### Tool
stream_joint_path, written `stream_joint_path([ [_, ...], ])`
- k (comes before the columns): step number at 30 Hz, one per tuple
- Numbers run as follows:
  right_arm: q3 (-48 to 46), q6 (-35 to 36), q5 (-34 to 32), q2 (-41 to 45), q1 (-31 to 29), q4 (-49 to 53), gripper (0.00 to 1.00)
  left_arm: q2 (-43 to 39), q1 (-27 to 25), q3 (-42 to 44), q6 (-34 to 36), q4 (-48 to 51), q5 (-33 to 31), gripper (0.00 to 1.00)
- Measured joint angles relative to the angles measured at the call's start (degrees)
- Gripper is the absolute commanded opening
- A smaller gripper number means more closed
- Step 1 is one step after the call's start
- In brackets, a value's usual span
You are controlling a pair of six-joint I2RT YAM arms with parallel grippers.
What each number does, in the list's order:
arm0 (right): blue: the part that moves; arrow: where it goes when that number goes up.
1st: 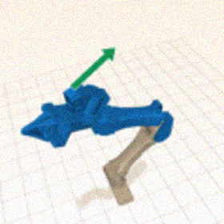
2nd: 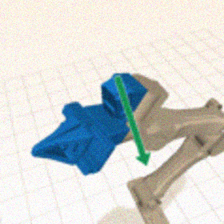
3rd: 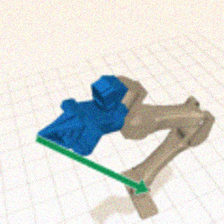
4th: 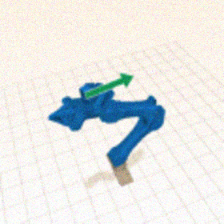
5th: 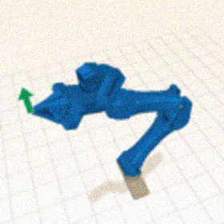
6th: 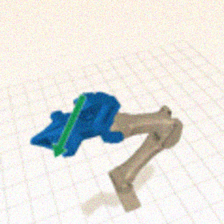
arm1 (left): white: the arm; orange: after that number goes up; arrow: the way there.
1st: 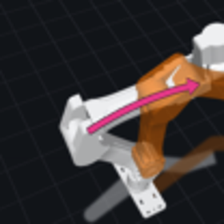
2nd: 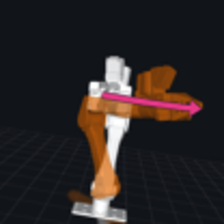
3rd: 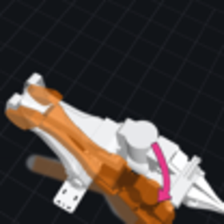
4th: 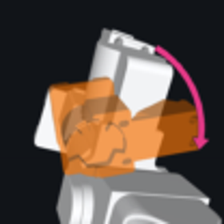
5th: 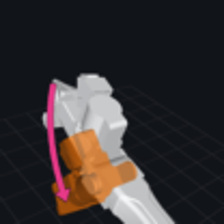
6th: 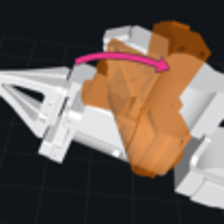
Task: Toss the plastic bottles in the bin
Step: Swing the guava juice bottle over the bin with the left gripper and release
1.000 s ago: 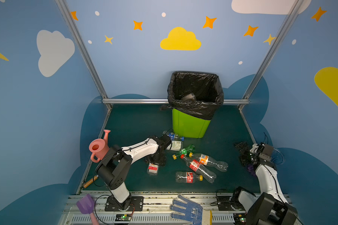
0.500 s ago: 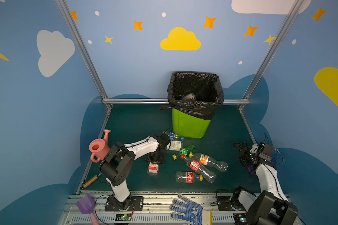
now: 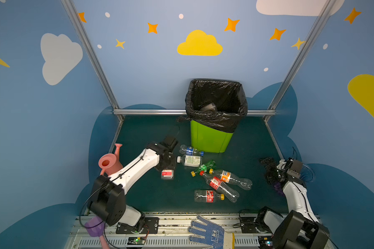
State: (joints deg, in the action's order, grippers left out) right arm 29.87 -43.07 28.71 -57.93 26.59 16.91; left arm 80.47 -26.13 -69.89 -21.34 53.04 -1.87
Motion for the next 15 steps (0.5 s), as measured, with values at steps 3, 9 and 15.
stream_joint_path([
  [3, 0.11, -0.07, 0.46, -0.02, 0.00, 0.00, 0.98, -8.09, 5.22, -9.22, 2.14, -3.76, -1.29, 0.44],
  [9, 2.14, -0.55, 1.20, -0.02, 0.04, -0.20, 0.98, -19.96, 10.71, -24.76, 6.27, -21.66, -4.94, 0.47],
  [15, 3.04, -1.70, 2.19, 0.09, 0.33, -0.94, 0.98, -17.40, 10.82, -33.09, 4.15, -41.00, -1.16, 0.48],
])
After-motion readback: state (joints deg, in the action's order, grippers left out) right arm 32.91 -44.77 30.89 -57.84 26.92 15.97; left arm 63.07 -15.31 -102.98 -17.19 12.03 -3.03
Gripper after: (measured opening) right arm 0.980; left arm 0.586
